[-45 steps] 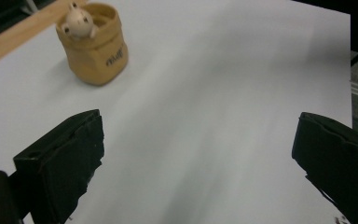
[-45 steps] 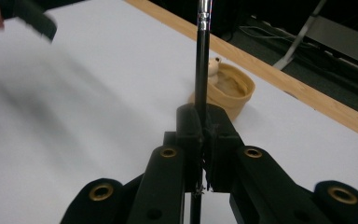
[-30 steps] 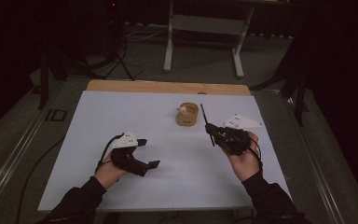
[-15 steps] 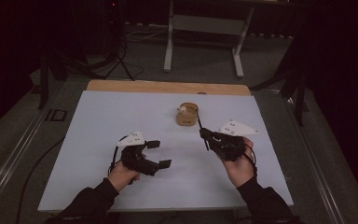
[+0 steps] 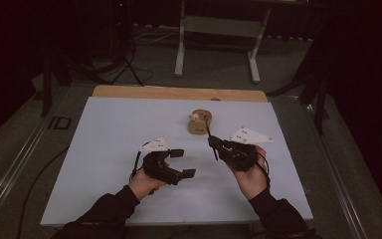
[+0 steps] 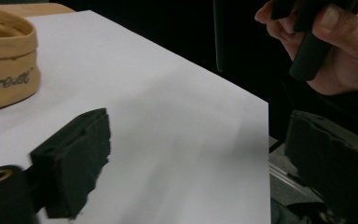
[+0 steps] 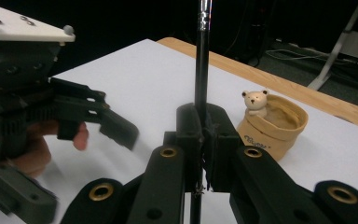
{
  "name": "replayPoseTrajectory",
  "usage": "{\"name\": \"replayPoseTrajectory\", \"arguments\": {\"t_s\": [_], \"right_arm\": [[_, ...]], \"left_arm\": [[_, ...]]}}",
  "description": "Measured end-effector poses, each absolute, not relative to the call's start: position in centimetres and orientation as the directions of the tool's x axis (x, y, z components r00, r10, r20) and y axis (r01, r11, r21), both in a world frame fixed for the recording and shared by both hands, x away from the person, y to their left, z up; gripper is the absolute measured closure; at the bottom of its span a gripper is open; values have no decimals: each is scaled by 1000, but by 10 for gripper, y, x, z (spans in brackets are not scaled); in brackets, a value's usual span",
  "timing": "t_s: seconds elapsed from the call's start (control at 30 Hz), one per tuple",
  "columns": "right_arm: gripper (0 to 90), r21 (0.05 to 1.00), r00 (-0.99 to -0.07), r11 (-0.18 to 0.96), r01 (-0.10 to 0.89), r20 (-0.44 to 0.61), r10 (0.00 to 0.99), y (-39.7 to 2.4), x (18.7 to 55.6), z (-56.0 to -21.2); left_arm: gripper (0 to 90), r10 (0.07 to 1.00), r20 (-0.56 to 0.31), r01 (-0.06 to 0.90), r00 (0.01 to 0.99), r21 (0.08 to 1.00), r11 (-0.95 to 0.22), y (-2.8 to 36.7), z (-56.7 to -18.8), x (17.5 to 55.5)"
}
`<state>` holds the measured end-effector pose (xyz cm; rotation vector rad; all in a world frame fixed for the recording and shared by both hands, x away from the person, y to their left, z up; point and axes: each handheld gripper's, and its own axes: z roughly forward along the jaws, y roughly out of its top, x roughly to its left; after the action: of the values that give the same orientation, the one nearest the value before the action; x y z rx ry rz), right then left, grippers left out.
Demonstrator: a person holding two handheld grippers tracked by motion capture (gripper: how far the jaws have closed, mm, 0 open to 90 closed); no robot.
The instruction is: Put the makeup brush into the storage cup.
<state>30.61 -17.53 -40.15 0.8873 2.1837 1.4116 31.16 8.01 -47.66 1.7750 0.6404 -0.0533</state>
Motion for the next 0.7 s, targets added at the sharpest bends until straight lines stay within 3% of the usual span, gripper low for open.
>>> {"name": "replayPoseTrajectory", "arguments": {"t_s": [0.5, 0.7], "right_arm": [[858, 912, -725, 287, 294, 17, 688, -171, 306, -400], [858, 912, -729, 291, 291, 14, 684, -169, 307, -401]], "left_arm": [[179, 389, -396, 464, 832, 881, -97, 52, -476, 325], [303, 357, -402, 462, 843, 881, -100, 39, -476, 325]]}}
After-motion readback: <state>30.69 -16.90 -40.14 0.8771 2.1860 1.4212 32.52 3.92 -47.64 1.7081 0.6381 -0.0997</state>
